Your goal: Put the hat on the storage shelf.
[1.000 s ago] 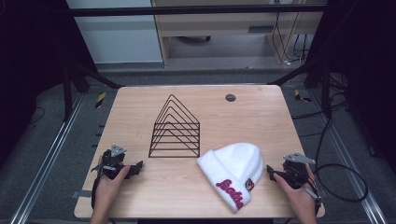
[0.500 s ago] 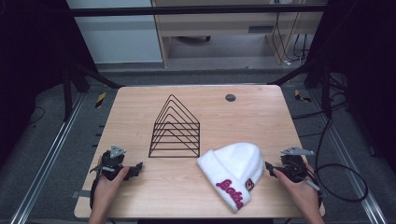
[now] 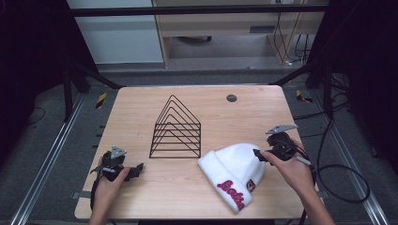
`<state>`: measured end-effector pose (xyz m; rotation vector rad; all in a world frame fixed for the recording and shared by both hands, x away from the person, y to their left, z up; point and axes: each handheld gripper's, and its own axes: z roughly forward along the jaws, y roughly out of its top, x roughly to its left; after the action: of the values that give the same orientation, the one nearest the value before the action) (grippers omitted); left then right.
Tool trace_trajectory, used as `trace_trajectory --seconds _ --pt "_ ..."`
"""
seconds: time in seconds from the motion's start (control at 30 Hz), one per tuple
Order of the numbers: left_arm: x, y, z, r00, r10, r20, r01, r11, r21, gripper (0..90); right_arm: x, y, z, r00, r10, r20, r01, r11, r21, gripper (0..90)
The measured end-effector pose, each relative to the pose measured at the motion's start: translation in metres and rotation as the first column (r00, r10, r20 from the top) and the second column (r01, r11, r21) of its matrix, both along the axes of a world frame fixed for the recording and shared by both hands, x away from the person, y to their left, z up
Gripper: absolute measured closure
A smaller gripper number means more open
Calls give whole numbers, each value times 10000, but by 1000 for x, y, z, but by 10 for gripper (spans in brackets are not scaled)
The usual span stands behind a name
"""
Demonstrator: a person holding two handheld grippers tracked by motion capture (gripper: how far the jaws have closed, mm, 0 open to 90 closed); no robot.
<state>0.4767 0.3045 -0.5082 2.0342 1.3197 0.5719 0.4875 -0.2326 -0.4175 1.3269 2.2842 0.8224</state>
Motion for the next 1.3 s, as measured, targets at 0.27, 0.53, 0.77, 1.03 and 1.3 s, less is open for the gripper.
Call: trace_trajectory --seconds 0.27,0.53,0.77,1.03,1.3 --pt "0 0 0 10000 -1 -1 1 10000 -1 0 21 14 -6 9965 118 -828 -138 9996 -237 458" --pt "0 0 0 10000 2 2 -2 10000 -2 0 31 16 -21 9889 4 -1484 -62 9993 -382 496" --pt "0 0 0 10000 0 2 0 10000 3 0 40 12 -37 9790 -308 -2016 222 9987 -450 478" --pt "0 0 0 10000 3 4 -3 10000 5 0 41 13 -48 9689 -331 -2452 246 9990 -373 485" --pt "0 0 0 10000 -1 2 1 10000 16 0 40 14 -53 9648 -313 -2611 244 9993 -298 538"
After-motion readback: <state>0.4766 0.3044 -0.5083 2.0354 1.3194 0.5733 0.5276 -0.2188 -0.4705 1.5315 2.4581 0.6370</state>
